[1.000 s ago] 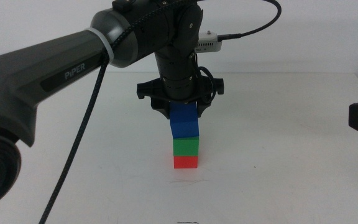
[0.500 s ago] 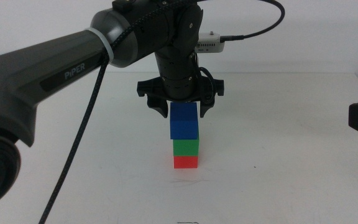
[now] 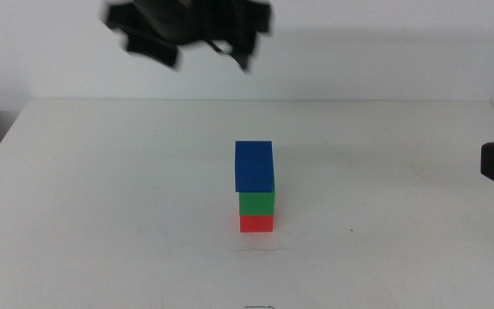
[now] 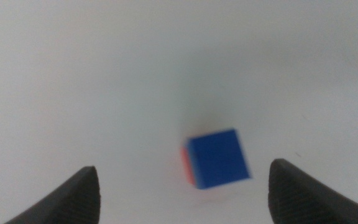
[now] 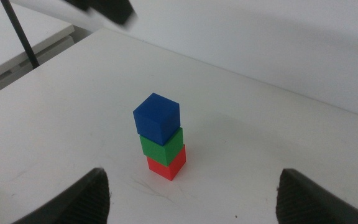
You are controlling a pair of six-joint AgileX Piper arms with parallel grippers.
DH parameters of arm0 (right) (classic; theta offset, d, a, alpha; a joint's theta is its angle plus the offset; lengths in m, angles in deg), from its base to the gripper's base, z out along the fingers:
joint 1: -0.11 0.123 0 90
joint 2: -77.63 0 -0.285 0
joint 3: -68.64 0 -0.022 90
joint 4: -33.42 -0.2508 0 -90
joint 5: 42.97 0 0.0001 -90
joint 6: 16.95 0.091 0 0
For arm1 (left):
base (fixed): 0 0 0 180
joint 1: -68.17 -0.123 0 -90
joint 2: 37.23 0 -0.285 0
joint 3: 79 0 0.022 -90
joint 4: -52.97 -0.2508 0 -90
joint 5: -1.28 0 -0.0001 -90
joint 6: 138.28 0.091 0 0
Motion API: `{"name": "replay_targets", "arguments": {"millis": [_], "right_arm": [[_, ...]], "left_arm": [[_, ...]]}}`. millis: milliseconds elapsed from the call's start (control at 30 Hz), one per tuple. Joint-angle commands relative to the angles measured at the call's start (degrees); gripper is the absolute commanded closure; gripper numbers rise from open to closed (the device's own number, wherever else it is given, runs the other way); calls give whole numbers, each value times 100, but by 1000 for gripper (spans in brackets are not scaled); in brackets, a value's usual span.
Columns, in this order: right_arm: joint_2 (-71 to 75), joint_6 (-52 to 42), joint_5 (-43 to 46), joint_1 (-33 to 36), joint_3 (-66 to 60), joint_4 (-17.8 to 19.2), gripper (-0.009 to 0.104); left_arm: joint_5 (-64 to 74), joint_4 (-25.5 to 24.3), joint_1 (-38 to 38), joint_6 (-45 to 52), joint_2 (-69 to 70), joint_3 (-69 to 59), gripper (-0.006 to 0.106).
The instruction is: Stack red cubes first, then green, then blue cubes in a specific spot.
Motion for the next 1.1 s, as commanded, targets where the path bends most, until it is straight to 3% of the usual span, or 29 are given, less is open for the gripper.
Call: {"name": "replay_targets", "arguments": {"millis": [0,267,633,1067], "right_arm": [[7,-57,416,-35,135,64,7],[7,-57,416,-35,135,64,7],[-7,-57,418,-35,135,69,7],[-7,-57,418,-35,135,69,7]], "left_arm": [[390,-532,-9,29,619,121,9],[307,-1026,-178,314,1660,-518,9],[-2357,61,-1905,1293,4101,-3371,9],[-2542,76,-2228,1298,5248,-4278,9]]}}
